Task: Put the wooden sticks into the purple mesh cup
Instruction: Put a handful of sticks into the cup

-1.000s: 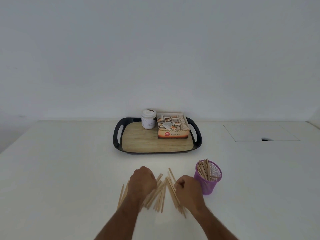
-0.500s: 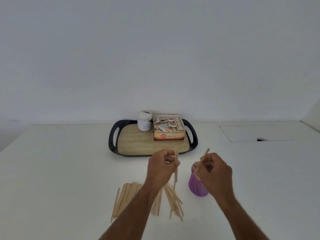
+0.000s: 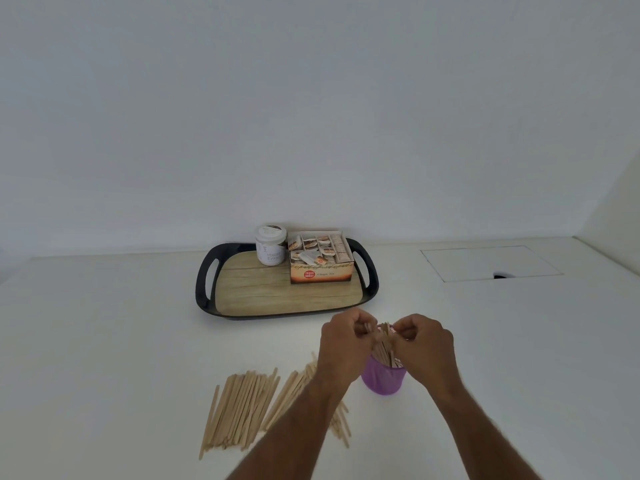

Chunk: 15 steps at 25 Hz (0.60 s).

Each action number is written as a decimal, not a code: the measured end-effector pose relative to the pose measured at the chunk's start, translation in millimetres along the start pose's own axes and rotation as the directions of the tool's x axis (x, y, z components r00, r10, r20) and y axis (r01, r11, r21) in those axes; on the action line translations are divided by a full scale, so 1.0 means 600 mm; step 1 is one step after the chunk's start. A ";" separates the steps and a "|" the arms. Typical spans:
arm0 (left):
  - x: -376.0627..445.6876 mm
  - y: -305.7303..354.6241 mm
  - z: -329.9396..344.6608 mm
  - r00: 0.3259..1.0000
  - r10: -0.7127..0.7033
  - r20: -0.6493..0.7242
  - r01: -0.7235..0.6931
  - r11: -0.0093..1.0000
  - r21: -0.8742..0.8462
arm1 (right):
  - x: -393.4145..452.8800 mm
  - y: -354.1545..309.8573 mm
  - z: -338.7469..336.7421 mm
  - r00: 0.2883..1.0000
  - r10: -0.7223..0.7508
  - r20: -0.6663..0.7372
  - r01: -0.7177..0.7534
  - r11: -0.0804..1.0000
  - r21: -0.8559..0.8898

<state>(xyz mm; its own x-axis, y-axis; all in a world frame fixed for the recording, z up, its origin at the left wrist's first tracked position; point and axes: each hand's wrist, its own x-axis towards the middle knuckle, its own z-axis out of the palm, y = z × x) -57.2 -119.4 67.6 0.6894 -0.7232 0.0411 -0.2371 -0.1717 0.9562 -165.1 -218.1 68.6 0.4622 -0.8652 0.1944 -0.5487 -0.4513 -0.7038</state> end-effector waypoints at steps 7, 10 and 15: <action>0.002 -0.007 -0.045 0.995 0.015 -0.094 -0.011 0.999 0.042 | -0.016 -0.011 -0.006 0.986 -0.127 -0.112 0.129 0.992 0.007; 0.006 -0.030 -0.085 0.991 -0.055 -0.123 0.075 0.984 0.164 | -0.046 -0.033 0.015 0.956 -0.279 -0.091 0.281 0.960 0.010; -0.007 -0.089 -0.140 0.972 -0.232 -0.047 0.216 0.789 0.575 | -0.107 -0.051 0.084 0.926 -0.259 0.275 0.289 0.954 -0.078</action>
<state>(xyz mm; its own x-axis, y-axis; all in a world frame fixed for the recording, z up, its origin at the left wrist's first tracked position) 10.0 -50.7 41.0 0.7568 -0.6317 -0.1681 -0.4318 -0.6762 0.5969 -143.1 -137.8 43.0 0.7617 -0.6242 0.1739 -0.4437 -0.6980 -0.5621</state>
